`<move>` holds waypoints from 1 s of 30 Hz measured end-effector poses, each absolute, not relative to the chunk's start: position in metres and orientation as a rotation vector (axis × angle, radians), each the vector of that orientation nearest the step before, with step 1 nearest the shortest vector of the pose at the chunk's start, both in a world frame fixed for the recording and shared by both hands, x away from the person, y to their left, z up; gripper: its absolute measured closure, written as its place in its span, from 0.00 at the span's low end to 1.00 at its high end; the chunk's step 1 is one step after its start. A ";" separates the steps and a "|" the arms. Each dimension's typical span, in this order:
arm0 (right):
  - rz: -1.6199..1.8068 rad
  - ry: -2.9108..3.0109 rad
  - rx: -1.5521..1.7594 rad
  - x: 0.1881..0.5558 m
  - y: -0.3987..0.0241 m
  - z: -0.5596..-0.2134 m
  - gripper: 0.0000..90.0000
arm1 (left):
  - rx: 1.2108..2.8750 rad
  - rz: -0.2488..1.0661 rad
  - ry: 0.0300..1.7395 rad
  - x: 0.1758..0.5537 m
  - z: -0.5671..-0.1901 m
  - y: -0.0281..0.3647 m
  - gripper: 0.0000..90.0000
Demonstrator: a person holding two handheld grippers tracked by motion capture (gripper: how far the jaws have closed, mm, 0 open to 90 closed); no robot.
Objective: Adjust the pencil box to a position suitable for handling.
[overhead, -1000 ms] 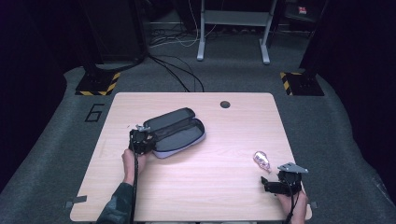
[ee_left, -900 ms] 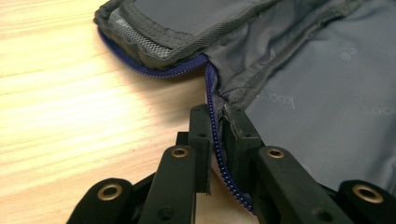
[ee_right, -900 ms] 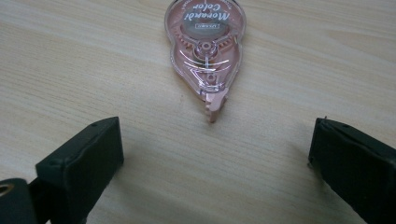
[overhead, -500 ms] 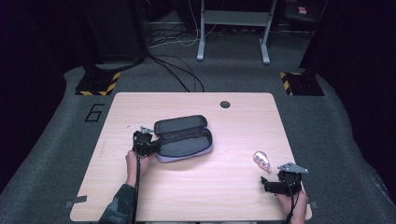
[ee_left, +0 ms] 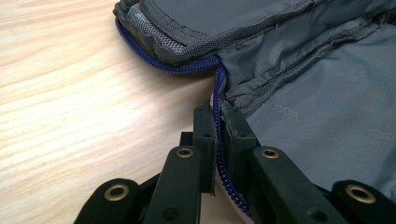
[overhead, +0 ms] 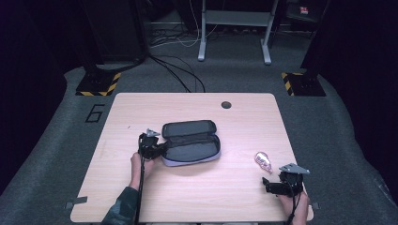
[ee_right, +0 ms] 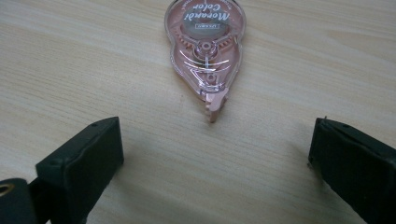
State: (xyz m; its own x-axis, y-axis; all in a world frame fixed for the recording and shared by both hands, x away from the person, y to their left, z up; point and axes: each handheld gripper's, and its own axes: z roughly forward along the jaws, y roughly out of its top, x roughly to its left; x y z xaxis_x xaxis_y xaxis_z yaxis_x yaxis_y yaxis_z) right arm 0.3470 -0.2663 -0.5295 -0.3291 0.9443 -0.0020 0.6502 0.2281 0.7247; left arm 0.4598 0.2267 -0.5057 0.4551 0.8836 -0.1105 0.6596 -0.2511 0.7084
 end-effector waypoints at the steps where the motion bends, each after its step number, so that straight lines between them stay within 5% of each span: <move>1: 0.883 2.062 1.465 0.347 -0.266 -0.529 0.03 | 2.003 0.404 1.278 0.459 -0.506 0.226 0.95; 30: 0.883 2.062 1.466 0.347 -0.266 -0.529 0.03 | 2.056 0.336 1.111 0.453 -0.505 0.202 0.91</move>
